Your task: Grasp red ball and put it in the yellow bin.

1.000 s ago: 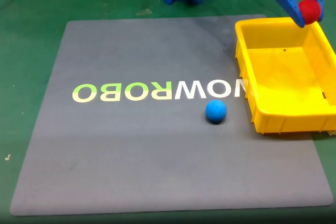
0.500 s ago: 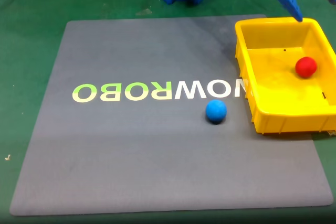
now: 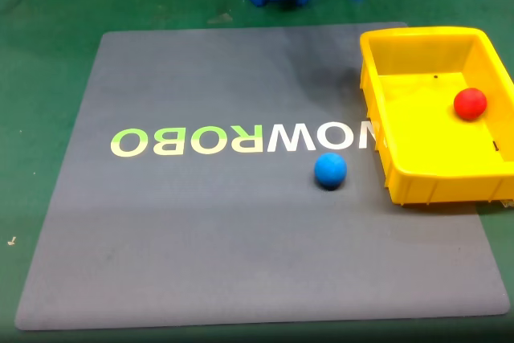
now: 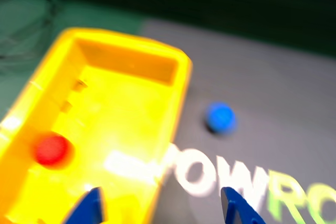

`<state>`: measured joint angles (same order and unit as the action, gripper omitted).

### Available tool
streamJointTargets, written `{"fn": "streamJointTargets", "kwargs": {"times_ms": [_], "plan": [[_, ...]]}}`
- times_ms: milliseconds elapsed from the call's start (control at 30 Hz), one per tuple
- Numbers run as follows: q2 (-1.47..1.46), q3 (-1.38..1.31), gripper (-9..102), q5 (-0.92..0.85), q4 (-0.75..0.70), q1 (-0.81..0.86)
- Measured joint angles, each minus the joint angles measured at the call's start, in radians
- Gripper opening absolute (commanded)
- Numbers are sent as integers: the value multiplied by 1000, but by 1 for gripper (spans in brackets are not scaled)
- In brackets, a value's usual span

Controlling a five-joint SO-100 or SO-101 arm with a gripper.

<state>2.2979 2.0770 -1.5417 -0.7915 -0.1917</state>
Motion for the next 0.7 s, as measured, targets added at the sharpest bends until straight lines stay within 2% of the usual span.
{"fn": "streamJointTargets", "kwargs": {"times_ms": [67,333,533,700], "plan": [[140,163,0,-29,0,55],[592,683,0,-107,-8,258],[775,873,0,-83,-112,302],[847,902,0,-41,-235,301]]}}
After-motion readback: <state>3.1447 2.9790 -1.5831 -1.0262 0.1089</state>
